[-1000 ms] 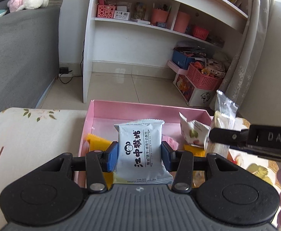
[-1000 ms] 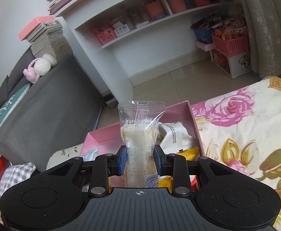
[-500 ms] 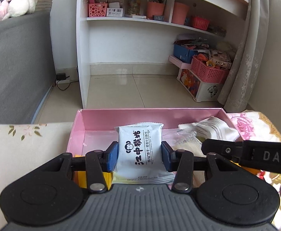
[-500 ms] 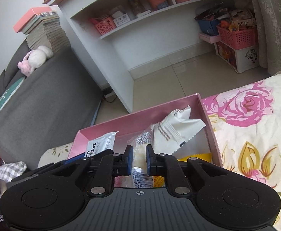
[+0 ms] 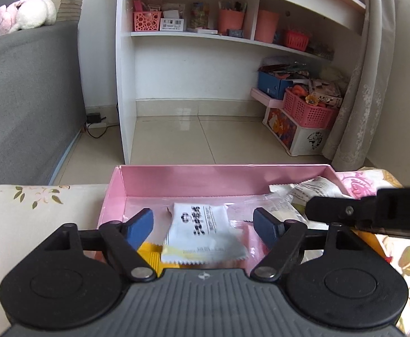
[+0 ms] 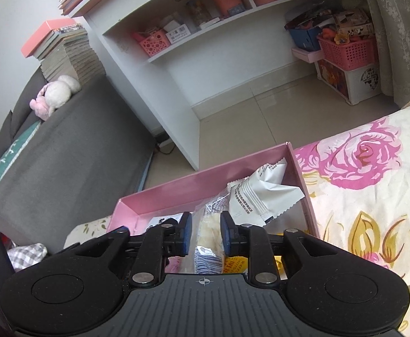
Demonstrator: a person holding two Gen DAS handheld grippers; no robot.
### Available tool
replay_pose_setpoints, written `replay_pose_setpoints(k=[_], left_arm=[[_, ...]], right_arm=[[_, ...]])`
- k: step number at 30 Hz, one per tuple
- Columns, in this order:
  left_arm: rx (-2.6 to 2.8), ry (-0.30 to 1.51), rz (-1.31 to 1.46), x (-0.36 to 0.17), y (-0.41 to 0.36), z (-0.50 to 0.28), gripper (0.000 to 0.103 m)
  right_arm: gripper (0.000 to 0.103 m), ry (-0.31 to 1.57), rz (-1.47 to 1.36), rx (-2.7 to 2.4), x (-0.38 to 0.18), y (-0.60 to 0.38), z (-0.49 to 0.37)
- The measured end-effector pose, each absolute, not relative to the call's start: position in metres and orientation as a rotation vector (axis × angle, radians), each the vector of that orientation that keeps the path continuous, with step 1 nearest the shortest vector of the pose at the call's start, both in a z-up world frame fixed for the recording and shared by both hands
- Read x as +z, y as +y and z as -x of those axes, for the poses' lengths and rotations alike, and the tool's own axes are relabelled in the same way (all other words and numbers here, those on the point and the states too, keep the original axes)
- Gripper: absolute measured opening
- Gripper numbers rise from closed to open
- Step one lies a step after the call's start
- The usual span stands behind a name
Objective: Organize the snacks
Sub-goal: 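Carry the white packet and wrapped cake into the box and open both tools, then withdraw both tools from the box back over the remaining snacks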
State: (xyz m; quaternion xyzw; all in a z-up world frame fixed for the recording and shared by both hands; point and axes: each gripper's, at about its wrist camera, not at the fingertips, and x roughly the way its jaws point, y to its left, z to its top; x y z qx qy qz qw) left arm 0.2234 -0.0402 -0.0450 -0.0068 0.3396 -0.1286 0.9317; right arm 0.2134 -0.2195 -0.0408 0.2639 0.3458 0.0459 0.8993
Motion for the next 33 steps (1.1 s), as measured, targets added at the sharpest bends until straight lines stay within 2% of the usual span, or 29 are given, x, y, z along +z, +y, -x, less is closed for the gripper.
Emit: replay_pose_setpoints(k=[3, 7, 15, 27, 33], left_arm=[[-0.269, 0.699, 0.005, -0.039, -0.039, -0.218, 0.078], [-0.273, 0.695, -0.006, -0.031, -0.040, -0.207, 0.081], [-0.284, 0.691, -0.019, -0.013, -0.037, -0.177, 0.089], [-0.311, 0.711, -0.052, 0.000, -0.027, -0.130, 0.102], [-0.310, 0.738, -0.059, 0.004, -0.018, -0.106, 0.103]], right_arm=[[0.032, 0.713, -0.543, 0.086, -0.036, -0.220, -0.210], [0.047, 0.704, -0.529, 0.082, -0.025, -0.219, -0.201], [0.070, 0.679, -0.468, 0.095, 0.005, -0.211, -0.171], [0.086, 0.658, -0.400, 0.109, 0.032, -0.200, -0.120], [0.092, 0.660, -0.368, 0.113, 0.035, -0.192, -0.096]])
